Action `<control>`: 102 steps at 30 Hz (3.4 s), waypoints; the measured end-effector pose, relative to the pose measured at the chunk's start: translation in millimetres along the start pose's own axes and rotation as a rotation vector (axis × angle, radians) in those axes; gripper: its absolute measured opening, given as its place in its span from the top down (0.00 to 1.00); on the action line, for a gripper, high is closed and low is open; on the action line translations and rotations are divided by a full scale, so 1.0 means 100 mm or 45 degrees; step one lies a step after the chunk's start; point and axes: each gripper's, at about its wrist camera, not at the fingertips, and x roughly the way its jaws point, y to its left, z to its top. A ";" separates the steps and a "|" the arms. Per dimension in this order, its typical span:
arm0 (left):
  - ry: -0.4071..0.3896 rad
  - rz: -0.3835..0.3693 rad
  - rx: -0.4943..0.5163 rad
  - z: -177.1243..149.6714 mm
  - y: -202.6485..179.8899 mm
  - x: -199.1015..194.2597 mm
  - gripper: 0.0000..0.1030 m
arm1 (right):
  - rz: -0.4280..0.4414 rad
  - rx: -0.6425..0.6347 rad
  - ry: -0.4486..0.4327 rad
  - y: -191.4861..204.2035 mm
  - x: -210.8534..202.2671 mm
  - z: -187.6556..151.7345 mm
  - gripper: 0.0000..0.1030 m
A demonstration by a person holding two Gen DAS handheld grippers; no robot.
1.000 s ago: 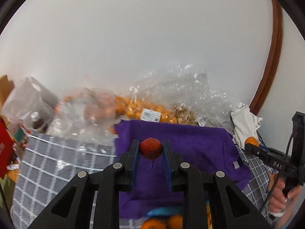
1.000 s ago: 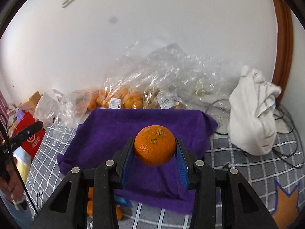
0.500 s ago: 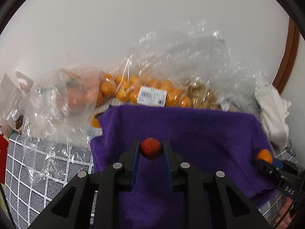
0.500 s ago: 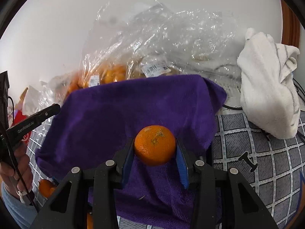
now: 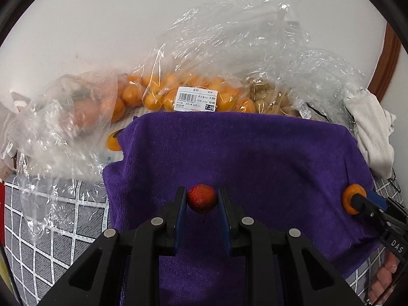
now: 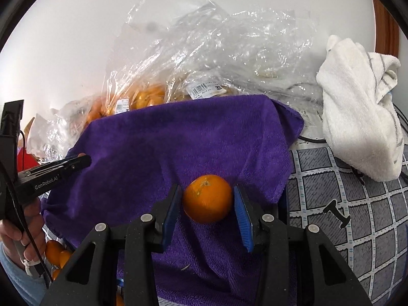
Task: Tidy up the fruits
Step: 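Carry both fruits onto the purple towel and open both tools, then grasp another tangerine from the cluster with the right tool, then grasp the large stemmed tangerine with the left tool while the right tool holds its tangerine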
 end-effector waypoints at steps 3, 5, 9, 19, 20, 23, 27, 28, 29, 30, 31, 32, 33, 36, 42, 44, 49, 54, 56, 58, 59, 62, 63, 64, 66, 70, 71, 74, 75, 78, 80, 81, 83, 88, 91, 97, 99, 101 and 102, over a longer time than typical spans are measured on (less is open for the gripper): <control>0.028 -0.007 0.008 0.00 0.00 0.02 0.78 | -0.002 0.003 -0.020 0.00 -0.05 0.00 0.54; 0.044 -0.010 0.011 0.00 0.00 0.02 0.78 | -0.025 -0.005 -0.033 0.01 -0.09 0.00 0.52; 0.010 -0.020 0.006 0.05 0.00 -0.09 0.63 | -0.064 -0.002 -0.070 0.06 -0.25 0.03 0.52; -0.235 -0.061 -0.008 0.11 0.05 -0.83 0.61 | -0.064 0.030 -0.167 0.37 -0.96 -0.10 0.52; -0.267 -0.048 0.003 0.10 0.05 -0.94 0.61 | -0.079 0.021 -0.174 0.42 -1.05 -0.14 0.52; -0.341 -0.037 0.003 0.01 0.11 -1.22 0.61 | -0.122 -0.039 -0.202 0.54 -1.25 -0.28 0.51; -0.320 -0.102 -0.006 -0.22 0.28 -1.45 0.61 | -0.132 -0.071 -0.248 0.66 -1.38 -0.48 0.50; -0.307 -0.113 -0.003 -0.32 0.35 -1.50 0.61 | -0.111 -0.077 -0.228 0.67 -1.38 -0.55 0.50; -0.308 -0.111 -0.004 -0.41 0.40 -1.55 0.61 | -0.088 -0.078 -0.206 0.68 -1.36 -0.64 0.50; -0.311 -0.104 -0.004 -0.49 0.43 -1.58 0.61 | -0.076 -0.073 -0.197 0.68 -1.34 -0.68 0.50; -0.316 -0.089 -0.002 -0.61 0.49 -1.61 0.61 | -0.053 -0.060 -0.182 0.69 -1.30 -0.77 0.50; -0.315 -0.077 -0.003 -0.72 0.54 -1.62 0.61 | -0.022 -0.050 -0.158 0.69 -1.24 -0.85 0.50; -0.310 -0.071 -0.010 -0.80 0.58 -1.62 0.61 | -0.006 -0.045 -0.143 0.70 -1.21 -0.90 0.50; -0.279 -0.094 -0.055 -1.08 0.75 -1.59 0.61 | 0.025 -0.046 -0.086 0.77 -1.06 -1.09 0.50; -0.251 -0.146 -0.101 -1.51 0.89 -1.42 0.61 | 0.021 -0.098 -0.033 0.88 -0.83 -1.21 0.57; -0.269 -0.172 -0.101 -1.57 0.91 -1.38 0.61 | 0.038 -0.107 -0.008 0.90 -0.76 -1.20 0.57; -0.269 -0.179 -0.144 -1.62 0.98 -1.26 0.61 | 0.026 -0.140 0.039 0.99 -0.59 -1.13 0.57; -0.307 -0.176 -0.218 -1.67 1.12 -1.31 0.61 | 0.032 -0.129 0.076 0.95 -0.43 -1.11 0.59; -0.304 -0.193 -0.237 -1.68 1.15 -1.31 0.61 | 0.051 -0.119 0.067 0.92 -0.45 -1.12 0.68; -0.303 -0.202 -0.241 -1.69 1.16 -1.30 0.61 | 0.035 -0.114 0.052 0.88 -0.52 -1.12 0.68; -0.301 -0.201 -0.236 -1.69 1.15 -1.30 0.61 | 0.020 -0.109 0.035 0.86 -0.56 -1.12 0.68; -0.287 -0.199 -0.207 -1.70 1.09 -1.27 0.61 | -0.023 -0.093 -0.002 0.72 -0.73 -1.16 0.68; -0.284 -0.196 -0.196 -1.71 1.07 -1.26 0.61 | -0.043 -0.096 -0.005 0.69 -0.76 -1.18 0.68; -0.279 -0.192 -0.181 -1.71 1.05 -1.25 0.61 | -0.086 -0.112 -0.009 0.65 -0.80 -1.22 0.68; -0.260 -0.207 -0.150 -1.72 0.99 -1.23 0.61 | -0.136 -0.152 -0.001 0.59 -0.84 -1.28 0.68; -0.221 -0.317 -0.105 -1.73 0.89 -1.20 0.61 | -0.133 -0.134 0.002 0.45 -0.86 -1.43 0.68; -0.207 -0.354 -0.092 -1.73 0.86 -1.20 0.61 | -0.126 -0.128 -0.006 0.44 -0.88 -1.45 0.68; -0.181 -0.326 -0.102 -1.71 0.74 -1.25 0.61 | -0.112 -0.134 -0.020 0.44 -0.92 -1.47 0.68; -0.187 -0.347 -0.094 -1.70 0.70 -1.28 0.61 | -0.112 -0.143 -0.005 0.44 -0.90 -1.47 0.68; -0.194 -0.336 -0.079 -1.61 0.57 -1.29 0.51 | -0.102 -0.147 0.005 0.44 -0.88 -1.46 0.68; -0.164 -0.317 -0.077 -1.53 0.52 -1.23 0.51 | -0.094 -0.142 0.004 0.43 -0.89 -1.47 0.68; -0.141 -0.319 -0.077 -1.50 0.49 -1.18 0.51 | -0.091 -0.139 0.006 0.43 -0.88 -1.47 0.68; -0.103 -0.307 -0.077 -1.49 0.46 -1.08 0.51 | -0.085 -0.129 0.016 0.41 -0.87 -1.46 0.68; -0.049 -0.294 -0.102 -1.50 0.44 -0.90 0.51 | -0.116 -0.151 0.021 0.45 -0.85 -1.46 0.68; -0.027 -0.279 -0.066 -1.52 0.40 -0.84 0.51 | -0.123 -0.158 0.023 0.46 -0.85 -1.47 0.68; -0.078 -0.344 -0.116 -1.58 0.49 -0.82 0.60 | -0.107 -0.111 0.007 0.41 -0.87 -1.47 0.68; -0.093 -0.353 -0.133 -1.59 0.54 -0.84 0.60 | -0.114 -0.090 -0.003 0.38 -0.88 -1.47 0.68; -0.110 -0.366 -0.164 -1.59 0.59 -0.87 0.60 | -0.104 -0.079 -0.008 0.37 -0.89 -1.47 0.68; -0.127 -0.377 -0.189 -1.60 0.63 -0.89 0.60 | -0.101 -0.076 -0.011 0.36 -0.90 -1.47 0.68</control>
